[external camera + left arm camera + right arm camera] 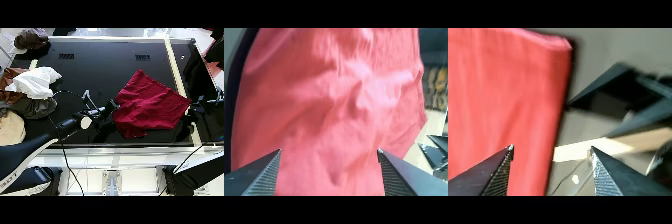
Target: Fold the shirts.
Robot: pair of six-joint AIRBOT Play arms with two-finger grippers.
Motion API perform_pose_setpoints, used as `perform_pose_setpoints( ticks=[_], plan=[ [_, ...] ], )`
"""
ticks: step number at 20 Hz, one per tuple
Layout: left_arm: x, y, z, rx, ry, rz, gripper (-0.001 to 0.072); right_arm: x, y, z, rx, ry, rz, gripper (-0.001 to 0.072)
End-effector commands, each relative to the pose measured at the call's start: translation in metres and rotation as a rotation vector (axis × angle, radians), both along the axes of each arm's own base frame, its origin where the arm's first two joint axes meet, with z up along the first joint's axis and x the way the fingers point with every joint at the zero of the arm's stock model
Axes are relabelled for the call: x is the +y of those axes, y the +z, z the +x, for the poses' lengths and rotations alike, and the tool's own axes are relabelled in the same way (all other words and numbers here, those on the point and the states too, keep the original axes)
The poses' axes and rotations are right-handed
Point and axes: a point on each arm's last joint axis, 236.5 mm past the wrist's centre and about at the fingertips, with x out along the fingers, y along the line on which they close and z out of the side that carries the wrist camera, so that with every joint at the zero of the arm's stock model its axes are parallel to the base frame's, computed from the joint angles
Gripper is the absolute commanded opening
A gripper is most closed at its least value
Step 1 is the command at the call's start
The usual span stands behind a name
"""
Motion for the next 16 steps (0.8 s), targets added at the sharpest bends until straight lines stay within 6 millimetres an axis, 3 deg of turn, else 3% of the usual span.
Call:
perform_pose_setpoints(
  ticks=[1,4,6,8,11,16],
  plan=[
    [0.0,-0.002,0.006,-0.016,0.035,-0.022,0.0695,0.004,-0.011,0.032,-0.061,-0.004,-0.06,0.0499],
    [-0.001,-0.004,0.005,-0.012,0.031,-0.018,0.0695,0.008,-0.01,0.05,-0.103,-0.018,-0.09,0.0453],
    [-0.001,-0.006,0.003,-0.005,0.027,-0.014,0.0695,0.012,-0.008,0.056,-0.116,-0.019,-0.084,0.0362],
    [0.0,-0.011,0.0,0.011,0.022,-0.004,0.0695,0.018,-0.007,0.056,-0.112,-0.007,-0.072,0.002],
    [0.002,-0.032,-0.016,0.101,-0.009,0.04,0.0694,0.033,0.009,0.058,-0.155,0.036,-0.024,0.0012],
    [0.003,-0.051,-0.02,0.132,-0.022,0.079,0.0694,0.032,0.073,0.07,-0.266,0.054,-0.071,0.0012]
  ],
)
